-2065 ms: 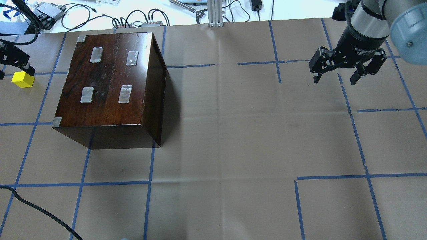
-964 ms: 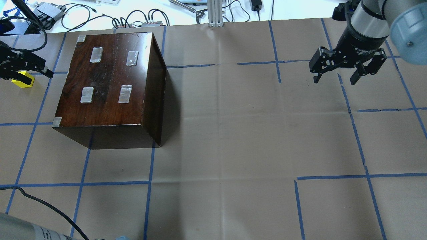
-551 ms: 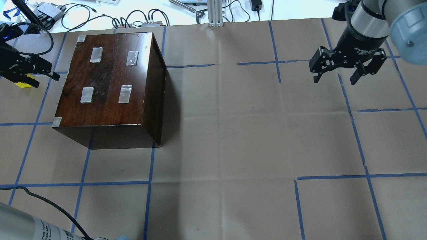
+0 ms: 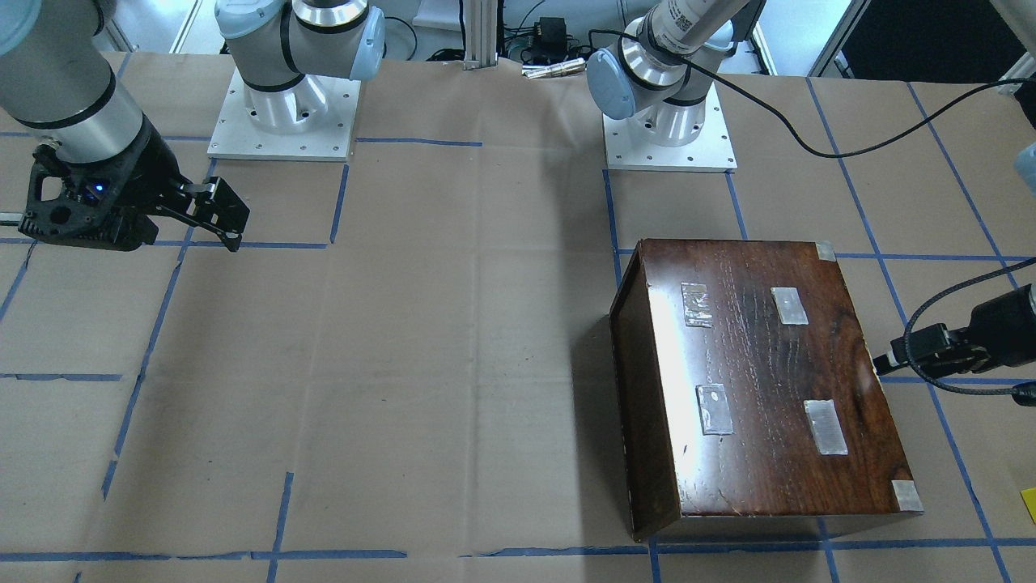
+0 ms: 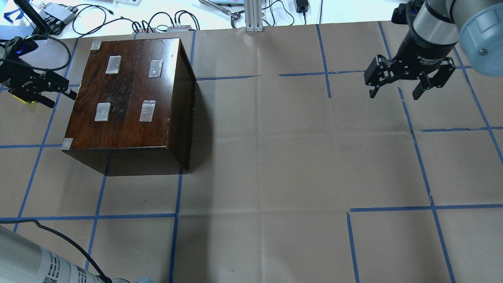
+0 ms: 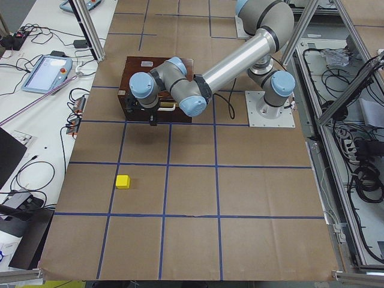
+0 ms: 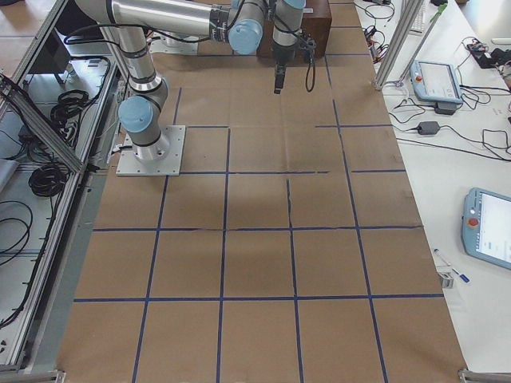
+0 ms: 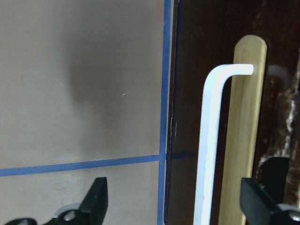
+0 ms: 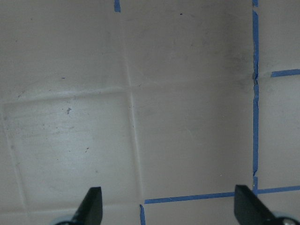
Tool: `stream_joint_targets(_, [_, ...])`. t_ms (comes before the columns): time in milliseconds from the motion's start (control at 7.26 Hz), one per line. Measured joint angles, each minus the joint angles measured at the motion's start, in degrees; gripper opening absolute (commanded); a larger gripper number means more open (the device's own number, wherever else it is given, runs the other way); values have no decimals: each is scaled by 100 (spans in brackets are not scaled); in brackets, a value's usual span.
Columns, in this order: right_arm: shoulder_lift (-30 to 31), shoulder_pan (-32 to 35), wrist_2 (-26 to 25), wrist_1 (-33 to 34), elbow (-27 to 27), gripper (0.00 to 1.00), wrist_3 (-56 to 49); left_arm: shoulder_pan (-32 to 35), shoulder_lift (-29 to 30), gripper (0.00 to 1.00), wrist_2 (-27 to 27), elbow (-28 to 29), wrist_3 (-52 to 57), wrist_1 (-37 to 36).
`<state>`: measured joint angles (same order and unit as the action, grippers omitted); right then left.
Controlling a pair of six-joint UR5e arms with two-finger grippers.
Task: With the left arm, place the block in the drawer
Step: 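Pull the drawer outward from the box with the left gripper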
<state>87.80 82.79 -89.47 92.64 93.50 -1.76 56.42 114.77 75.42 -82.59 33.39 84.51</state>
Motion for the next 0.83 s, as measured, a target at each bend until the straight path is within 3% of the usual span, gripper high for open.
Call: stream_joint_targets(826, [0, 0, 0, 0, 1, 100, 0, 34, 257, 98, 7, 39, 0, -154])
